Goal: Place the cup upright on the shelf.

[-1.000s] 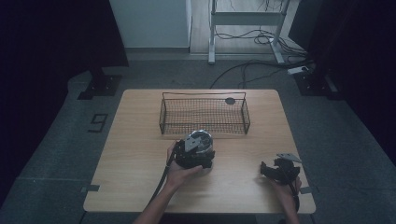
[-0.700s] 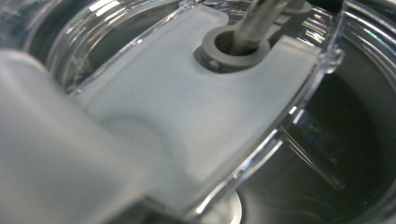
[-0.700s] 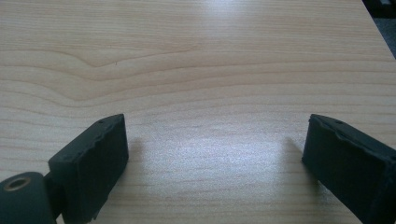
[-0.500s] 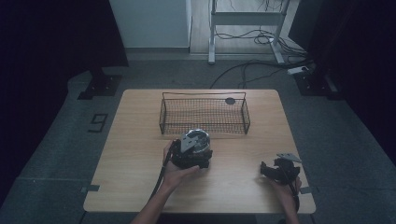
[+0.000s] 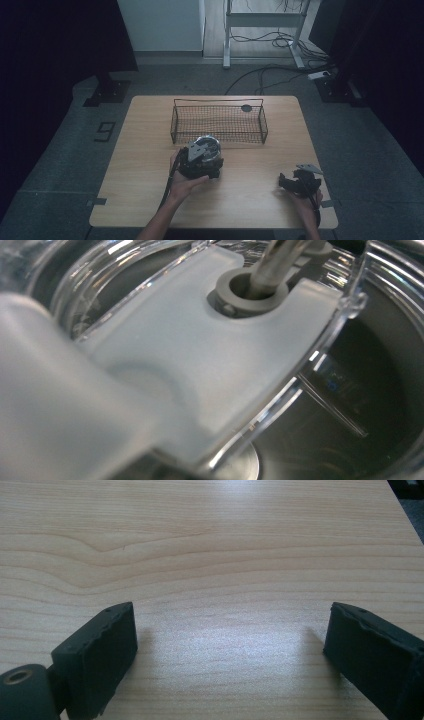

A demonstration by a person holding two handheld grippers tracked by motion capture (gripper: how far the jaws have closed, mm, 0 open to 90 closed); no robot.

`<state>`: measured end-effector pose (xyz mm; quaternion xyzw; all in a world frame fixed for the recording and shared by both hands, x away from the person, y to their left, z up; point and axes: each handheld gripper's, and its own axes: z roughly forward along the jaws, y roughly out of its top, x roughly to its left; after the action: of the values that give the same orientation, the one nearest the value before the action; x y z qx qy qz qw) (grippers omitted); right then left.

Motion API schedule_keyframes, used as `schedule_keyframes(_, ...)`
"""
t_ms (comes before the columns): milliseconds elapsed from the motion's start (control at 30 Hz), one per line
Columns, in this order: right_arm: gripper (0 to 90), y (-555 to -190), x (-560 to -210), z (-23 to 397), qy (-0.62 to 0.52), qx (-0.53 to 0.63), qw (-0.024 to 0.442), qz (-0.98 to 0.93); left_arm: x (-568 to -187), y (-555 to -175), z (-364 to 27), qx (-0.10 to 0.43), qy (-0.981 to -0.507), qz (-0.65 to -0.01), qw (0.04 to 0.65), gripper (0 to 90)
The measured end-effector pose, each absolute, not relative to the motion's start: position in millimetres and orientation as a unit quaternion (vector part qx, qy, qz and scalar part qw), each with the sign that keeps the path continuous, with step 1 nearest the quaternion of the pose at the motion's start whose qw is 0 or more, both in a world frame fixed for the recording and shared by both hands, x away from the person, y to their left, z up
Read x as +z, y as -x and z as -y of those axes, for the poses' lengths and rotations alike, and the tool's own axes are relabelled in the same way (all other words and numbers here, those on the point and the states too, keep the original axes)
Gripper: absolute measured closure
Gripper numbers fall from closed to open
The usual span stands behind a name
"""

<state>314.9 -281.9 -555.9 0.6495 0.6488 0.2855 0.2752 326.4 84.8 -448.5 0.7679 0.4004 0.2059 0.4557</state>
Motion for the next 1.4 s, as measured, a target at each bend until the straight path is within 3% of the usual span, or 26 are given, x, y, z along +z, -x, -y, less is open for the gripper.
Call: schedule_keyframes(1400,6.6,-315,-556,282,-0.650,0.285,0.275,-0.649,-428,-341,-116,0.218,-0.751,-0.425,0.456,4.0)
